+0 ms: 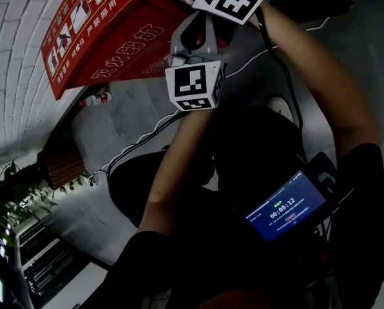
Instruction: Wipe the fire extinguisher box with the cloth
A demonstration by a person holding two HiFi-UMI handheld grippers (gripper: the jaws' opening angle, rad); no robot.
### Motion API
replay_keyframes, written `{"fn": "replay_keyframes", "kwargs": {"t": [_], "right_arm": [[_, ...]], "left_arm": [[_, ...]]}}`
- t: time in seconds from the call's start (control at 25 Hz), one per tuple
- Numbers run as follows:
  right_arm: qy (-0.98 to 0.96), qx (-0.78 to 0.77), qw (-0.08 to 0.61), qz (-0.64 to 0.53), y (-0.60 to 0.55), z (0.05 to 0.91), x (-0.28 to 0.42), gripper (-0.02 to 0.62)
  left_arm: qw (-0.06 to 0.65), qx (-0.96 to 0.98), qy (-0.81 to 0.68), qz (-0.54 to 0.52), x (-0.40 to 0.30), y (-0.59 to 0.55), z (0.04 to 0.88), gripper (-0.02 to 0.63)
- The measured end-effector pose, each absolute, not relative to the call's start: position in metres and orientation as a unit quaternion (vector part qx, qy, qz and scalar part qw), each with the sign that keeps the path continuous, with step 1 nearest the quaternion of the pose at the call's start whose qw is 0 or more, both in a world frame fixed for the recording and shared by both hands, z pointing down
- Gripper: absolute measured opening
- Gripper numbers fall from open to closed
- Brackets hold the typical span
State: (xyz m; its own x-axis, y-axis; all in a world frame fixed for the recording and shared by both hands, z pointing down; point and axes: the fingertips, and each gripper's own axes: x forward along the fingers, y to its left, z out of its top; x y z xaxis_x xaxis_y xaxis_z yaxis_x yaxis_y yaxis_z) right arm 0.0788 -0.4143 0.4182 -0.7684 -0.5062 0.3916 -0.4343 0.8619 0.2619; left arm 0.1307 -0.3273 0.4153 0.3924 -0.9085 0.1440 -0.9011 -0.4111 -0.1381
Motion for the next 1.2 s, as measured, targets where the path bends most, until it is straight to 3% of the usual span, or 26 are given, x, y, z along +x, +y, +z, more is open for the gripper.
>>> {"fn": "replay_keyframes", "kwargs": {"t": [0.36, 1.2], "right_arm": [[-0.941, 0.237, 0.238, -0.033, -0.411, 0.479, 0.083, 0.066], [-0.934, 0.202, 0.291, 0.047, -0.410, 0.603, 0.085, 0.066]], "left_arm": [[-0.001, -0.830, 0.542, -0.128, 0.136, -0.323, 0.463, 0.003], [-0.132, -0.815, 0.530, -0.196, 0.136, -0.324, 0.585, 0.003]]}}
